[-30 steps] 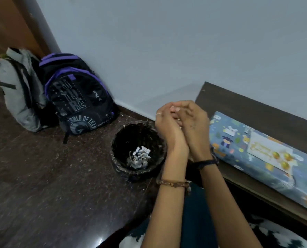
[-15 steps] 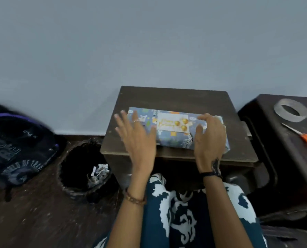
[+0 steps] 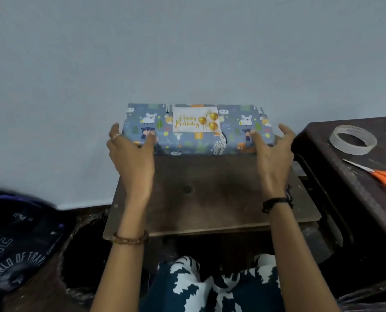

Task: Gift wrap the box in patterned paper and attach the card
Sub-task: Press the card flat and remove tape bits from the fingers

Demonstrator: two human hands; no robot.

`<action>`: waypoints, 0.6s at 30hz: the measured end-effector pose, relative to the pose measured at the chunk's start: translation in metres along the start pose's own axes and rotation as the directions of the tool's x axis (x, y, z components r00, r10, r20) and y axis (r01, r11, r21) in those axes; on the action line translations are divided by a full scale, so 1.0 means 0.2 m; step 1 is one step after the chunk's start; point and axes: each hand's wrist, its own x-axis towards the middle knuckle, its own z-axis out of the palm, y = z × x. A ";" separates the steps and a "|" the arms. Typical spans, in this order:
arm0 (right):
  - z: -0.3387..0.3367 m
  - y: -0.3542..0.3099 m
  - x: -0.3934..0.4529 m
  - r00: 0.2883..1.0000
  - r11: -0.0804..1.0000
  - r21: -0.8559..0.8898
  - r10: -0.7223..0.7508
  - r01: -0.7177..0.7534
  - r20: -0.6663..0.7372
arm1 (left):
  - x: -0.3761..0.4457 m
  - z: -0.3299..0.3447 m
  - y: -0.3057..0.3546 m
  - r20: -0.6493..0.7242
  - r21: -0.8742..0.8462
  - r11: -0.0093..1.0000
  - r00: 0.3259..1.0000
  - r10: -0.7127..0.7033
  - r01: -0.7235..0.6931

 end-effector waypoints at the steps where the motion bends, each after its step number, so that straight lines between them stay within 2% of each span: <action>1: 0.01 0.00 0.04 1.000 1.000 0.011 -0.006 0.006 0.011 | 0.04 0.02 0.02 -0.001 -0.044 0.999 1.000 0.009 -0.009; 5: 0.03 0.08 0.09 0.999 0.998 -0.048 0.037 -0.036 0.019 | 0.02 0.10 -0.07 0.005 -0.071 0.997 1.000 -0.014 0.015; 9: 0.02 0.21 0.06 0.995 0.962 -0.264 0.084 -0.068 0.048 | -0.16 0.15 -0.27 0.003 -0.033 0.997 0.997 -0.075 0.075; 13: 0.03 0.30 0.07 0.997 0.914 -0.405 0.044 -0.014 0.065 | -0.22 0.19 -0.39 0.055 -0.042 0.988 0.988 -0.144 0.147; 18: 0.05 0.31 0.00 0.999 0.900 -0.437 0.007 0.012 0.042 | -0.21 0.18 -0.40 0.127 -0.079 0.986 0.982 -0.137 0.148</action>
